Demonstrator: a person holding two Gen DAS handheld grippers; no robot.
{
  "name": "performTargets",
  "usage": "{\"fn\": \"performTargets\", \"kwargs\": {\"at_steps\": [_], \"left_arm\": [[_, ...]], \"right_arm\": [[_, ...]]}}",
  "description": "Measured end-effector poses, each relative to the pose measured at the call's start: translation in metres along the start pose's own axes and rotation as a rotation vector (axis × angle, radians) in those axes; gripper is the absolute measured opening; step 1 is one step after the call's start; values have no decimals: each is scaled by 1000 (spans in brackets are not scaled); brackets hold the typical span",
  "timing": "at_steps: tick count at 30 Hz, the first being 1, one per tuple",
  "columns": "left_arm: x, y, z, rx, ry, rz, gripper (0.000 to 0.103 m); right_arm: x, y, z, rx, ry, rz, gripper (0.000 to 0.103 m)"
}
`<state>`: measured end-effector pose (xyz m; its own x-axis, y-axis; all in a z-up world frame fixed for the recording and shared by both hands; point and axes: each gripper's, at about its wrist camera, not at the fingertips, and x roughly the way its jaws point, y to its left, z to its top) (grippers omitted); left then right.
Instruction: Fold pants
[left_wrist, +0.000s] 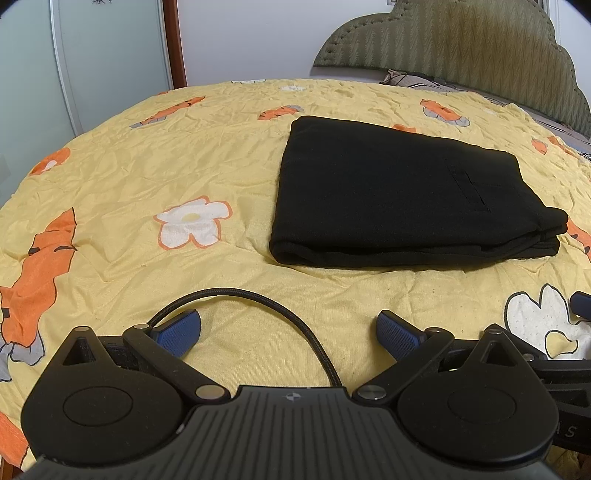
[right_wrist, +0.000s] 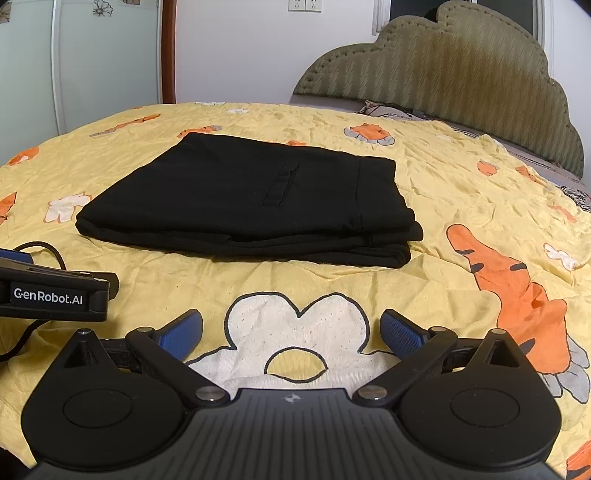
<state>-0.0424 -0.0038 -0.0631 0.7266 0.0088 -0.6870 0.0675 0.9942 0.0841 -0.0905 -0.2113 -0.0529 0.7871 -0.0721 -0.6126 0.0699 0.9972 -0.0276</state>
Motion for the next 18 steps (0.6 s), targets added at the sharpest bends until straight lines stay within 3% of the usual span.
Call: {"fn": "performTargets", "kwargs": {"at_steps": [18], "left_arm": [[0, 1, -1, -1, -1, -1, 103]], "right_arm": [[0, -1, -2, 10, -6, 7, 103]]}}
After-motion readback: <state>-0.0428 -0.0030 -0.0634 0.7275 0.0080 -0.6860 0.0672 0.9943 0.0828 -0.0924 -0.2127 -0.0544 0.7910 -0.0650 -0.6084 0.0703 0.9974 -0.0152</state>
